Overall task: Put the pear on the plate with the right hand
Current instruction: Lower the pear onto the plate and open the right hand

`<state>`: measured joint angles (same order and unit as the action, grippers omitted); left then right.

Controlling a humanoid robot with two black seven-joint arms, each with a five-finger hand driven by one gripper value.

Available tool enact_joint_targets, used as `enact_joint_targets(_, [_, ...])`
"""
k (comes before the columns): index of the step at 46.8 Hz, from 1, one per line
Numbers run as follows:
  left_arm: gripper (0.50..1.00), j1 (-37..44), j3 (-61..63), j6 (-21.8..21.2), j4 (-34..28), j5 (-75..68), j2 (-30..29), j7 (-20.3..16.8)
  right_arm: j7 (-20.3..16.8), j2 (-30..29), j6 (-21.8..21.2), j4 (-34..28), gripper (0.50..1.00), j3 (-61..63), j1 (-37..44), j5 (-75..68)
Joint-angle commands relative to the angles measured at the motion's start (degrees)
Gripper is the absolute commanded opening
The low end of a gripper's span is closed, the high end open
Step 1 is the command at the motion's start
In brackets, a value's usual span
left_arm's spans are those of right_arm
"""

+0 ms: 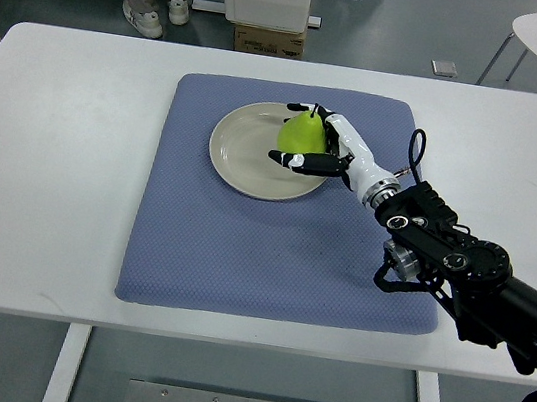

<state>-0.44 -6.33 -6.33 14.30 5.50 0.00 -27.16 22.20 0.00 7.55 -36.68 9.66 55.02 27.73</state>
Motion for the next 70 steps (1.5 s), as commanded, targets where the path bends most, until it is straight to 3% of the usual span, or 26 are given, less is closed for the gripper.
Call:
enact_joint_targets(1, [1.0, 0.0, 0.0, 0.0, 0.03, 0.04, 0.0, 0.0, 0.03, 0.0, 0.01, -0.05, 0.5, -0.43, -0.17, 0.04])
enact_joint_targets(26, [1.0, 0.0, 0.0, 0.0, 0.03, 0.04, 0.0, 0.0, -0.05, 0.0, 0.1, 0.12, 0.504, -2.01, -1.4, 0.05])
enact_joint_targets(28, [1.0, 0.0, 0.0, 0.0, -0.06, 0.04, 0.0, 0.0, -0.05, 0.0, 0.1, 0.12, 0.662, -2.01, -1.32, 0.05])
enact_joint_targets(30, [1.0, 0.0, 0.0, 0.0, 0.03, 0.04, 0.0, 0.0, -0.05, 0.0, 0.18, 0.12, 0.875, -2.01, -1.32, -0.04])
enact_joint_targets(31, [1.0, 0.0, 0.0, 0.0, 0.03, -0.05, 0.0, 0.0, -0.05, 0.0, 0.19, 0.12, 0.94, -2.01, -1.32, -0.04])
enact_joint_targets(33, [1.0, 0.0, 0.0, 0.0, 0.03, -0.05, 0.0, 0.0, -0.05, 0.0, 0.1, 0.12, 0.977, -2.01, -1.32, -0.04])
enact_joint_targets(61, [1.0, 0.0, 0.0, 0.0, -0.06, 0.04, 0.0, 0.0, -0.14, 0.0, 0.01, 0.3, 1.0, -1.83, 2.2, -0.04])
enact_joint_targets(70, [1.0, 0.0, 0.0, 0.0, -0.06, -0.05, 0.0, 0.0, 0.03, 0.0, -2.89, 0.12, 1.0, -1.92, 2.9, 0.05])
